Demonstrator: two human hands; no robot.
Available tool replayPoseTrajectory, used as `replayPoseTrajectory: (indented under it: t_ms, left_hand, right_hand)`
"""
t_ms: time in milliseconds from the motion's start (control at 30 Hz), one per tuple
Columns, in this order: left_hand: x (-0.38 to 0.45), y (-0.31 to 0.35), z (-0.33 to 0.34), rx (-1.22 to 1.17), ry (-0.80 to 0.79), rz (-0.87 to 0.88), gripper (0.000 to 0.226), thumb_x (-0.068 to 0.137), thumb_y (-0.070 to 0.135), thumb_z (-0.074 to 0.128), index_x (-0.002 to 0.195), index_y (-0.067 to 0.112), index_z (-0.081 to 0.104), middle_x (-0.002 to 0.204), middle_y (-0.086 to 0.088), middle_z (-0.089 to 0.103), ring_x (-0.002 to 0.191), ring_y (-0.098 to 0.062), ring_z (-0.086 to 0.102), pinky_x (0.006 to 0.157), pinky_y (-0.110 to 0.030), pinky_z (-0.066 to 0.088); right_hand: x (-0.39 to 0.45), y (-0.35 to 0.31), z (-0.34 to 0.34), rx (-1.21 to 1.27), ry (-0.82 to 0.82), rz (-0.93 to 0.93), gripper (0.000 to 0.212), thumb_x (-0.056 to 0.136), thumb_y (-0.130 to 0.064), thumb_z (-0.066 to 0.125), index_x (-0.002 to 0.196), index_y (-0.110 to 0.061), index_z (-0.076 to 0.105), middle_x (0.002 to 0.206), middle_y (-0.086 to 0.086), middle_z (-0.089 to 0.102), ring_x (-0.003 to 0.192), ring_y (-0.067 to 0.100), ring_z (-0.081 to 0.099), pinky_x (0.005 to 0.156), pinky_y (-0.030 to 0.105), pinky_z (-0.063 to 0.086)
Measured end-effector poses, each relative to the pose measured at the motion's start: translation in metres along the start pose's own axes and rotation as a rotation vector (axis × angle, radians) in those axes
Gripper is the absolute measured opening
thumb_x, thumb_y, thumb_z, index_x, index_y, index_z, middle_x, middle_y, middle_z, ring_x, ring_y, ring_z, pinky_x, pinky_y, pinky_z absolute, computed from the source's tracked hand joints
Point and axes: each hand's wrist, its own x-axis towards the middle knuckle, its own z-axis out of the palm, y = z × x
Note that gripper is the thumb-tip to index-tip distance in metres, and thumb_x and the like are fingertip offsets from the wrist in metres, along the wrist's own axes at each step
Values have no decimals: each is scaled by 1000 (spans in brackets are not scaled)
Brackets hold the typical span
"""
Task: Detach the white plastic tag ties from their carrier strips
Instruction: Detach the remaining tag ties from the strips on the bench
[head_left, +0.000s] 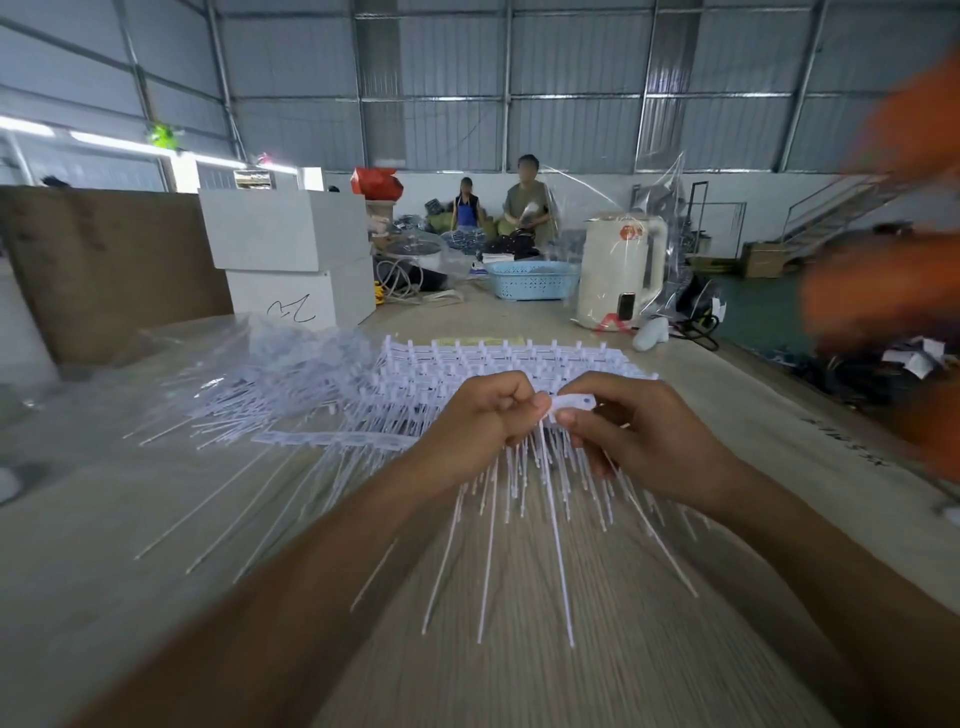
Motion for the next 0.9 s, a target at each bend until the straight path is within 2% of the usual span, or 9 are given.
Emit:
replayPoseTrajectory:
  t_ms: [133,300,400,500,600,700,767,833,900]
  left_hand:
    - [-2,-3,-5,25,-27,23,31,104,22,51,80,5,61,65,-1,56,66,-19,45,69,-32,33]
    - [-2,-5,-1,103,-11,-9,38,104,27,51,74,5,57,60,0,50,56,-15,42,57,-26,31]
    - [-2,-5,1,131,27,-33,39,104,26,52,67,13,54,59,-1,46,53,-11,39,56,-26,30]
    - [-1,-5,3,105,66,-40,41,103,23,54,63,12,52,56,0,46,53,-13,39,59,-28,29]
    - [0,-6,5,143,61,-71,43,103,26,54,60,16,55,52,7,44,51,-11,38,60,-28,29]
    - [0,-6,5,109,49,-94,54,102,26,55,49,26,52,46,13,42,48,-9,38,61,-29,30]
    - [0,-6,4,109,51,-69,50,102,27,54,53,23,52,49,9,45,47,-9,38,59,-29,30]
    - [-1,-4,4,153,47,-36,45,102,27,54,58,21,52,53,5,47,47,-7,39,58,-29,31]
    - [-2,-4,6,201,41,-11,45,103,28,54,59,21,49,55,3,47,49,-8,39,58,-30,31]
  right_hand:
    - [1,-5,-6,-244,-37,-205,9,100,-21,61,100,-25,68,69,-24,59,59,4,58,59,22,46]
    - [0,4,0,-338,-26,-176,16,100,-26,59,106,-17,71,72,-5,64,63,11,56,60,28,44]
    - [-3,9,10,-201,14,-74,9,99,-19,62,99,-16,70,61,-9,58,51,7,52,54,17,38]
    - [-4,10,17,128,-15,120,10,101,-18,59,94,-17,66,57,3,60,41,9,48,46,19,39]
    - [-6,8,13,-158,15,-47,13,102,-20,57,97,-15,68,60,-4,57,50,7,50,53,19,39]
    - [-4,4,9,-481,-9,-173,20,105,-26,51,97,-16,67,73,-7,60,63,11,54,60,34,46]
    - [-4,3,9,-446,-3,-146,19,106,-28,50,101,-18,66,73,-10,60,63,9,54,61,36,47]
    - [-5,5,8,-394,28,-104,15,104,-30,52,106,-21,64,61,-16,54,55,4,49,55,23,38]
    - [-6,6,6,-464,34,-87,14,103,-32,54,108,-23,63,53,-14,45,50,1,43,52,25,32]
